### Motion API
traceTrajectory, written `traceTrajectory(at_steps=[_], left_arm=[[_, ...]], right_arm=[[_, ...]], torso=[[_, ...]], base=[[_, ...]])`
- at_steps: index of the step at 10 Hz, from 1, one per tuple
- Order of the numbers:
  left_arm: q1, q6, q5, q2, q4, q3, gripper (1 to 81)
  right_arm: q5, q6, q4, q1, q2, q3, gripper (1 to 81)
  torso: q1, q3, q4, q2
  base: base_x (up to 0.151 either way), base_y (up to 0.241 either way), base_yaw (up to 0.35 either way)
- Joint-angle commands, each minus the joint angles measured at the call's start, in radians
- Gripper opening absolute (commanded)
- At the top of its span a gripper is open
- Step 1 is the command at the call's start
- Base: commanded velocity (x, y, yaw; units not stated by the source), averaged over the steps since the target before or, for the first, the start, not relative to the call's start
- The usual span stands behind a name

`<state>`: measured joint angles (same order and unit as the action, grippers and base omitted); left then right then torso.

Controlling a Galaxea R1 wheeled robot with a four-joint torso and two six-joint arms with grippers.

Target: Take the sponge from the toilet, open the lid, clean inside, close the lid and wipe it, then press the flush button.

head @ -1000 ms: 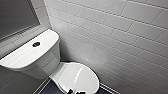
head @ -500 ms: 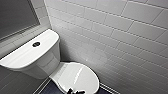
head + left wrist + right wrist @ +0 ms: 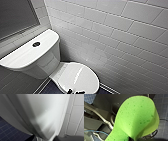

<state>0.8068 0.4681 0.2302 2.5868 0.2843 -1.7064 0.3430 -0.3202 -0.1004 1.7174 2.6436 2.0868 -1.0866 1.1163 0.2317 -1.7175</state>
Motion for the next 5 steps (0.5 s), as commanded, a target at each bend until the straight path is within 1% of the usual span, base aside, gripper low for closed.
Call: traceTrajectory(at_steps=[1, 5], left_arm=[[-0.096, -0.008, -0.020, -0.008, -0.025, 0.080, 81.1], [-0.094, -0.008, -0.017, -0.029, -0.025, 0.117, 81.1]], right_arm=[[-0.078, 0.003, -0.021, 0.037, -0.028, -0.019, 1.0], [-0.090, 0.003, -0.021, 0.029, -0.026, -0.028, 1.0]], torso=[[0.000, 0.000, 0.000, 0.000], [0.000, 0.000, 0.000, 0.000]], base=[[0.000, 0.000, 0.000], [0.000, 0.000, 0.000]])
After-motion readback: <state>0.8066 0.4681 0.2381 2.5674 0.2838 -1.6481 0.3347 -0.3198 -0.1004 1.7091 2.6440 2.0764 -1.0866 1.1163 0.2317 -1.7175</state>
